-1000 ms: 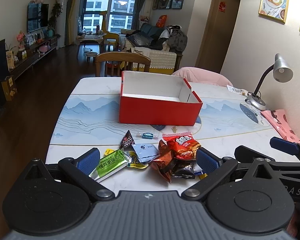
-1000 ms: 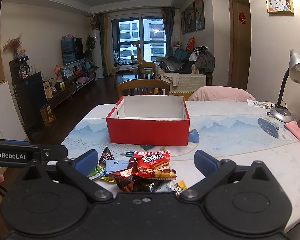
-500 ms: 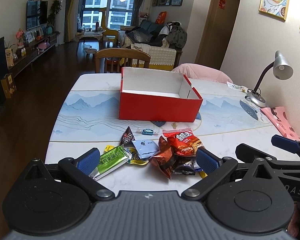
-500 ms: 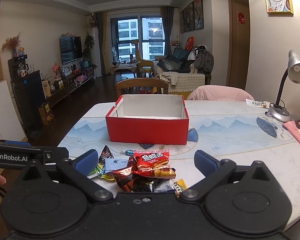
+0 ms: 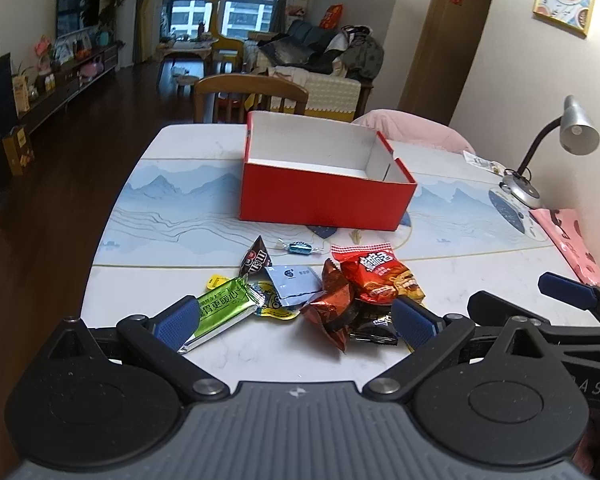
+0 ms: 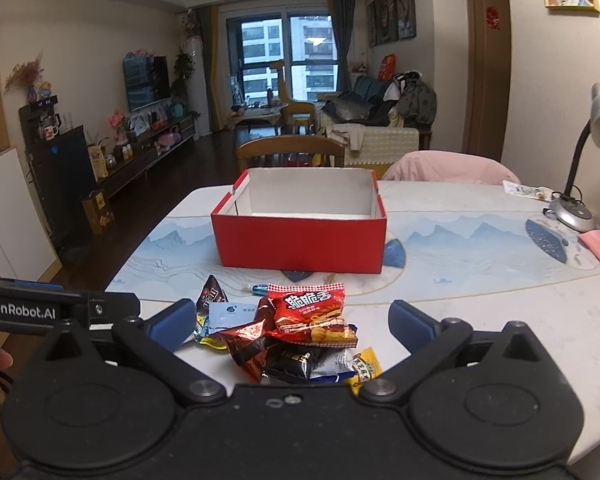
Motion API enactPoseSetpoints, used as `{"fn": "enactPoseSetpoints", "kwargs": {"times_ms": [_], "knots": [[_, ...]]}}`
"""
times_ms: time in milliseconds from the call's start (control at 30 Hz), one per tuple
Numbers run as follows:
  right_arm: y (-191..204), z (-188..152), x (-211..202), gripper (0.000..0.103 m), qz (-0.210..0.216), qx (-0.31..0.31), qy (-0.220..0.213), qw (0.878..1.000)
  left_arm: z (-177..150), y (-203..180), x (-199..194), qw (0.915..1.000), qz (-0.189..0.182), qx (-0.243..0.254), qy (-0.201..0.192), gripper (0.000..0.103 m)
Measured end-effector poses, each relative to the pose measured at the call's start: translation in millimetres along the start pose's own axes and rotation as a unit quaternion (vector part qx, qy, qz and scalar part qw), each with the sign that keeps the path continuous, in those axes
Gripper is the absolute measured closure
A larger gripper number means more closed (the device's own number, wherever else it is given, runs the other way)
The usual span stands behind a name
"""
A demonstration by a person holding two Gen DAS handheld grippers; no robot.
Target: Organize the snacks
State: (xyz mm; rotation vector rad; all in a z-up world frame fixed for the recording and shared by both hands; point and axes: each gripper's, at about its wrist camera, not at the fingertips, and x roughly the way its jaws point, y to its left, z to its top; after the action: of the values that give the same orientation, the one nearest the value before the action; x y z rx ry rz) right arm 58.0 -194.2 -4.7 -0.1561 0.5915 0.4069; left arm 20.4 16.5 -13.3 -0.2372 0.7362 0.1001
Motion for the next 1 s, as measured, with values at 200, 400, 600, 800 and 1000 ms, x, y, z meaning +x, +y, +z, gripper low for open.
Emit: {"fn": "enactPoseSetpoints", "kwargs": {"times_ms": [200, 400, 600, 800, 1000], "knots": [[-9.9, 2.1, 23.3, 0.001, 0.017, 0.010, 0.007, 1.000, 3.9, 3.5, 22.7, 0.9995, 0.004, -0.011, 0.030, 0.001], [-36.4, 11.6, 70.0, 0.002, 0.019, 0.036, 0.042, 0.998, 5.3, 7.4, 44.4, 0.9978, 0.017, -0.028, 0.057, 0.001], [-37.2, 10.7, 118.3, 0.003, 0.027, 0.026, 0.078, 0.996, 6.4, 4.6, 61.3, 0.9973, 0.028, -0.029, 0.062, 0.001], [-29.7, 10.1, 164.3, 0.004, 0.065, 0.039, 0.144, 0.987, 6.2, -6.3, 75.5, 0.9978, 0.026, -0.008, 0.061, 0.001], [-29.6, 9.0, 201.0, 0.005, 0.056, 0.022, 0.191, 0.980, 6.2, -12.6, 86.3, 0.9977, 0.030, 0.010, 0.061, 0.003]]}}
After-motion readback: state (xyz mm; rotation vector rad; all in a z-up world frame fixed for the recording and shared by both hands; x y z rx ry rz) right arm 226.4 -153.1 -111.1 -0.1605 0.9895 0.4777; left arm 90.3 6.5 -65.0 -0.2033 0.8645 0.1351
